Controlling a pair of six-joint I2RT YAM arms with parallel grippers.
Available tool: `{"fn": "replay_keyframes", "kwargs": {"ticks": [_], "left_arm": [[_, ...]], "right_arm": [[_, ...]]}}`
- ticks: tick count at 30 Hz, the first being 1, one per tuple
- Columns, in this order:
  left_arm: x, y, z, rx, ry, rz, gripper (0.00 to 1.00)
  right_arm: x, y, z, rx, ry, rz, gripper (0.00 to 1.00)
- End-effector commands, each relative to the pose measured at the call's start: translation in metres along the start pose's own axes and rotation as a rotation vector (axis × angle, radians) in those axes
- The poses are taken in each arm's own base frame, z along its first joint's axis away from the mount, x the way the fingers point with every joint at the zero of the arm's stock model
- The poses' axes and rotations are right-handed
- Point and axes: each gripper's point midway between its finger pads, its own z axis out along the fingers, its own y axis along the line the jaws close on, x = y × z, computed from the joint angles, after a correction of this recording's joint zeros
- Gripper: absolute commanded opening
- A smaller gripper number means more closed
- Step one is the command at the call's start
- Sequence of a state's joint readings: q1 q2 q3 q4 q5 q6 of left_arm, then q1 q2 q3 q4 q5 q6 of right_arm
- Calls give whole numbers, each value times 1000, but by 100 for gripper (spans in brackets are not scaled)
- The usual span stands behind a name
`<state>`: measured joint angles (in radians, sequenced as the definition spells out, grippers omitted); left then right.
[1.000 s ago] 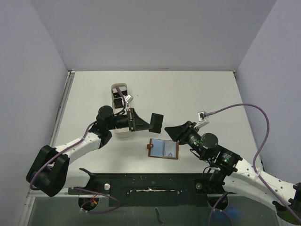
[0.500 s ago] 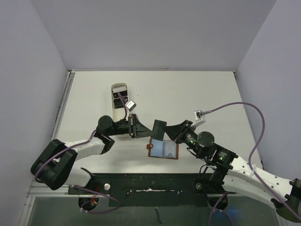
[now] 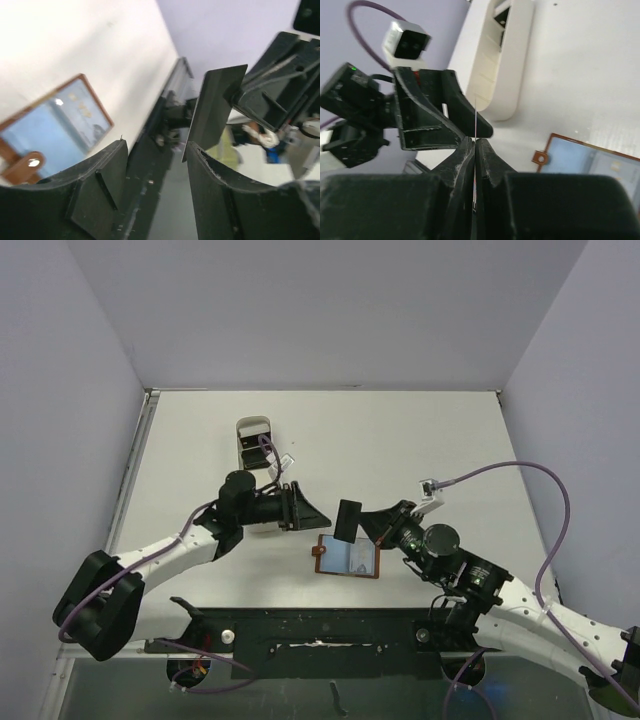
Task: Put the credit cards into the card holder
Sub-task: Pick up the credit card from the storage box, then insert the credit card into the card holder.
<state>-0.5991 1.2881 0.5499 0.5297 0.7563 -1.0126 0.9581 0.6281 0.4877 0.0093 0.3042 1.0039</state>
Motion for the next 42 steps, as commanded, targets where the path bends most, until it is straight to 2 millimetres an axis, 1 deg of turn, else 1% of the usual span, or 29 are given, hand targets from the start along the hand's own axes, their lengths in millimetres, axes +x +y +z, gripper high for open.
{"fn": "replay_keyframes", "kwargs": {"ticks": [1, 2, 3, 4, 6, 13, 17, 19, 21, 23, 24, 26, 35, 42], "left_arm": [[-4, 40, -6, -278, -1, 206, 47], [-8, 40, -5, -302, -7, 223, 44], [-7, 44, -5, -330, 1, 233, 42], [-3, 51, -4, -373, 8, 237, 40], [1, 60, -2, -413, 16, 246, 35], [25, 81, 13, -481, 63, 259, 19], [33, 100, 15, -549, 68, 267, 9], [39, 108, 15, -572, 79, 265, 6], [43, 115, 16, -594, 89, 264, 5], [44, 118, 17, -602, 89, 268, 4], [49, 122, 16, -600, 99, 264, 3], [55, 123, 18, -571, 100, 249, 2], [73, 141, 14, -626, 134, 215, 2], [74, 140, 13, -628, 136, 221, 2]], "right_arm": [[0, -30, -1, 143, -1, -92, 0], [2, -35, 0, 162, 11, -104, 0], [5, -38, 0, 173, 23, -110, 0], [9, -42, 1, 181, 36, -116, 0], [15, -51, 3, 212, 57, -110, 0], [31, -84, 13, 242, 158, -47, 0], [32, -95, 16, 211, 192, -11, 0], [34, -97, 17, 192, 217, 8, 0], [38, -104, 18, 195, 239, 25, 0], [41, -110, 19, 195, 252, 40, 0], [43, -111, 20, 183, 257, 48, 0], [50, -113, 22, 160, 273, 65, 0], [68, -135, 23, 194, 316, 76, 0], [79, -147, 22, 211, 341, 98, 0]]}}
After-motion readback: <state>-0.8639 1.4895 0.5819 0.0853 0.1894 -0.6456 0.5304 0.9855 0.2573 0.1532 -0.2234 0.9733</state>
